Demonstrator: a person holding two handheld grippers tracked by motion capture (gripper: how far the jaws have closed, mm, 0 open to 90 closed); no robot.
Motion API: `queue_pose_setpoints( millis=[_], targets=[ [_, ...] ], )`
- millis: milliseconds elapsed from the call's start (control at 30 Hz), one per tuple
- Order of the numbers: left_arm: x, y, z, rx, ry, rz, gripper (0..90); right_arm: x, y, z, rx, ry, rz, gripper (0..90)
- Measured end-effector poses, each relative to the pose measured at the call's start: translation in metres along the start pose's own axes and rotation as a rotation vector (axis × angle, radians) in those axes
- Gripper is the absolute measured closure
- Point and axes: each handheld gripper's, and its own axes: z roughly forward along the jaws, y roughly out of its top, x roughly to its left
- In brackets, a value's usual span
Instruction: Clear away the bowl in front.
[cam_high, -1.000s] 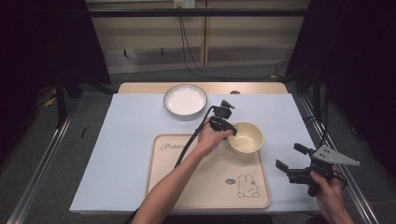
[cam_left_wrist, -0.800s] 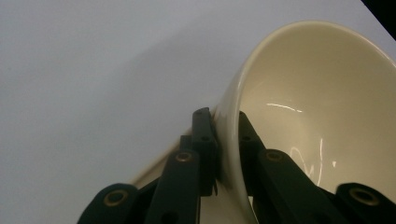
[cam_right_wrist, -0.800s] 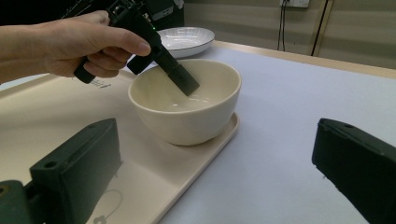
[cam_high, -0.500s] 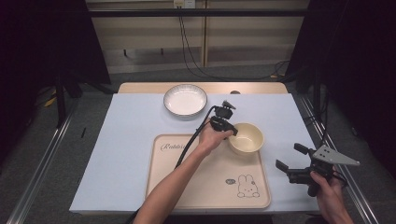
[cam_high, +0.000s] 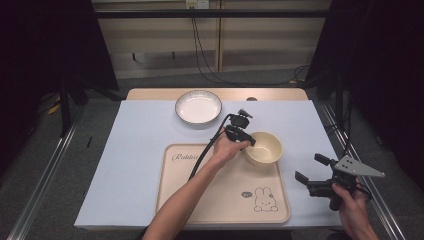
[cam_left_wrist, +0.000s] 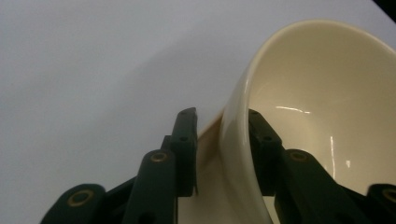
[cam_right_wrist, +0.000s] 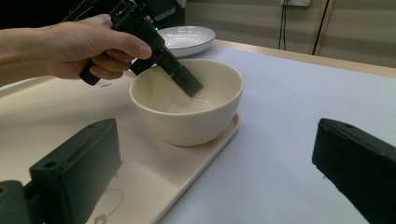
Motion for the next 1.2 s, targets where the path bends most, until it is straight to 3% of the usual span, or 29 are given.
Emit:
queue_pose_setpoints(
  millis=[67, 167, 367, 433, 600, 733, 867, 1000, 1100, 1200],
  targets=[
    [-0.002, 0.000, 0.000, -0.015, 0.034, 0.009, 60.5, 0.000, 0.000, 0.000, 0.000, 0.001, -0.001, 0.7],
    [-0.001, 0.000, -0.002, -0.018, 0.026, 0.004, 51.0, 0.000, 0.000, 0.000, -0.003, 0.001, 0.008, 0.6],
    [0.004, 0.002, -0.008, -0.042, 0.085, 0.006, 26.1, 0.000, 0.000, 0.000, 0.001, 0.000, 0.003, 0.6],
    [0.006, 0.003, -0.009, -0.059, 0.078, -0.002, 21.6, 0.000, 0.000, 0.000, 0.000, -0.004, 0.005, 0.6],
    [0.010, 0.000, -0.015, -0.094, 0.110, -0.040, 5.0, 0.000, 0.000, 0.000, 0.000, 0.004, 0.010, 0.6],
    [0.012, -0.004, -0.022, -0.120, 0.104, -0.028, 3.8, 0.000, 0.000, 0.000, 0.002, 0.001, 0.007, 0.6],
    [0.014, -0.009, -0.033, -0.160, 0.134, -0.012, 3.8, 0.000, 0.000, 0.000, 0.001, 0.005, 0.009, 0.6],
    [0.017, -0.015, -0.043, -0.214, 0.152, -0.025, 2.3, 0.001, 0.000, 0.000, -0.002, 0.000, 0.015, 0.6],
    [0.018, -0.021, -0.052, -0.246, 0.198, -0.011, 2.8, 0.000, 0.000, 0.000, -0.004, -0.006, 0.006, 0.6],
    [0.019, -0.026, -0.059, -0.288, 0.200, -0.018, 2.8, 0.000, 0.000, 0.000, -0.004, -0.006, 0.007, 0.6]
  ],
)
